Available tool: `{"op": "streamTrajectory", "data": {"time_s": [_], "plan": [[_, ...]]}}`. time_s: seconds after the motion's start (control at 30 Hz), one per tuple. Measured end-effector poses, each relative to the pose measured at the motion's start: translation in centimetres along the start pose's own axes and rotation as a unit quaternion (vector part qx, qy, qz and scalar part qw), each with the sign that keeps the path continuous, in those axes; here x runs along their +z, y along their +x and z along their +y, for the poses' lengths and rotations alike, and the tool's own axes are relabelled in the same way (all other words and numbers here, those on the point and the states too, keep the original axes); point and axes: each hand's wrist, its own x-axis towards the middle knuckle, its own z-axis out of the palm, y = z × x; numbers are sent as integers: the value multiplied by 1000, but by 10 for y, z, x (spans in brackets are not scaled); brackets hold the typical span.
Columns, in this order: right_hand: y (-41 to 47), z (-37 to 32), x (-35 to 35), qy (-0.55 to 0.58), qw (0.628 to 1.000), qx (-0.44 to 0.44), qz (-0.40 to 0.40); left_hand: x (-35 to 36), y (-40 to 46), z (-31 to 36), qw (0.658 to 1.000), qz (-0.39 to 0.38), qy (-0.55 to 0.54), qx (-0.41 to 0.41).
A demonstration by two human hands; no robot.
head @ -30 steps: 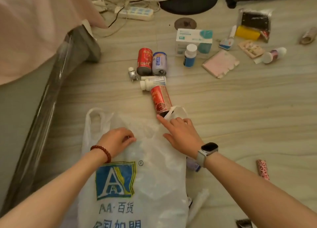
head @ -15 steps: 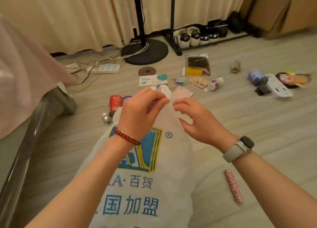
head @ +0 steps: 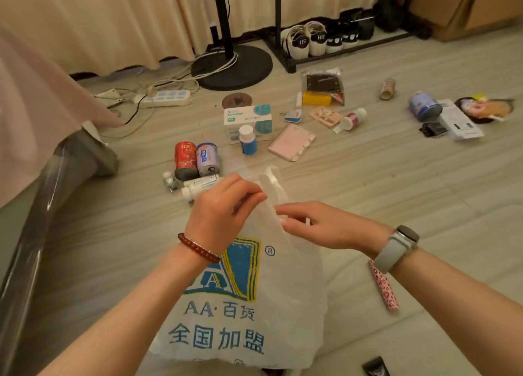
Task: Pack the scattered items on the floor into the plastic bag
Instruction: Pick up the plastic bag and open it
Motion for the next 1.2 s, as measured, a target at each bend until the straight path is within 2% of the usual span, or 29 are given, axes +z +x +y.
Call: {"op": "streamTrajectory", "data": {"time_s": [0.07, 0.13, 0.17, 0.2, 0.23, 0.27, 0.33, 0.4, 0.43, 0.47, 0.53, 0.57, 0.6, 0.67, 0.73, 0.77, 0.8, 0.83, 0.9, 0.97, 1.03, 1.1, 1.2], "plan": [[0, -4, 7, 52, 997, 16, -50, 0, -4, -4, 1000, 10, 25, -3], [2, -3, 12, 4, 998, 36, -52, 0, -8, -5, 998, 19, 59, 9], [3, -2, 12, -63, 997, 43, -9, 0, -11, -5, 996, 23, 79, 22], [5, 0, 11, -138, 987, 46, 68, -1, -13, -4, 994, 25, 101, 39], [7, 6, 9, -189, 966, 51, 172, -2, -16, -3, 990, 24, 125, 58], [7, 12, 5, -188, 939, 59, 280, -3, -19, -3, 986, 19, 149, 73], [6, 22, -8, -72, 893, 86, 435, -4, -27, -5, 976, 3, 201, 79], [4, 29, -19, 119, 855, 103, 495, -3, -34, -9, 971, -12, 229, 65], [3, 32, -22, 191, 844, 94, 493, -2, -36, -11, 972, -21, 227, 57], [1, 32, -23, 215, 847, 88, 478, -1, -35, -11, 974, -24, 218, 45], [1, 27, -18, 264, 866, 74, 418, 0, -24, -7, 978, -9, 207, 23], [1, 21, -16, 326, 861, 70, 384, 1, -19, -5, 977, -9, 212, 20], [1, 16, -15, 413, 834, 73, 358, 4, -15, -3, 973, -24, 226, 28], [3, 10, -20, 579, 740, 87, 331, 14, -20, -2, 956, -97, 272, 44], [4, 9, -26, 656, 660, 116, 346, 24, -35, -5, 936, -172, 305, 30], [6, 12, -26, 658, 644, 130, 369, 25, -43, -7, 927, -213, 309, 2], [9, 15, -24, 634, 648, 143, 398, 25, -50, -9, 920, -243, 307, -23], [11, 19, -19, 575, 677, 163, 429, 23, -54, -11, 920, -255, 294, -46], [13, 31, -9, 397, 769, 190, 464, 19, -55, -13, 929, -241, 268, -85], [11, 38, -1, 214, 861, 168, 430, 15, -49, -11, 941, -206, 231, -134], [9, 38, 5, 35, 933, 126, 335, 14, -44, -7, 942, -179, 197, -202], [7, 36, 13, -108, 957, 115, 244, 15, -44, -8, 924, -172, 197, -280], [1, 28, 24, -195, 956, 153, 159, 16, -50, -17, 889, -187, 220, -356]]}}
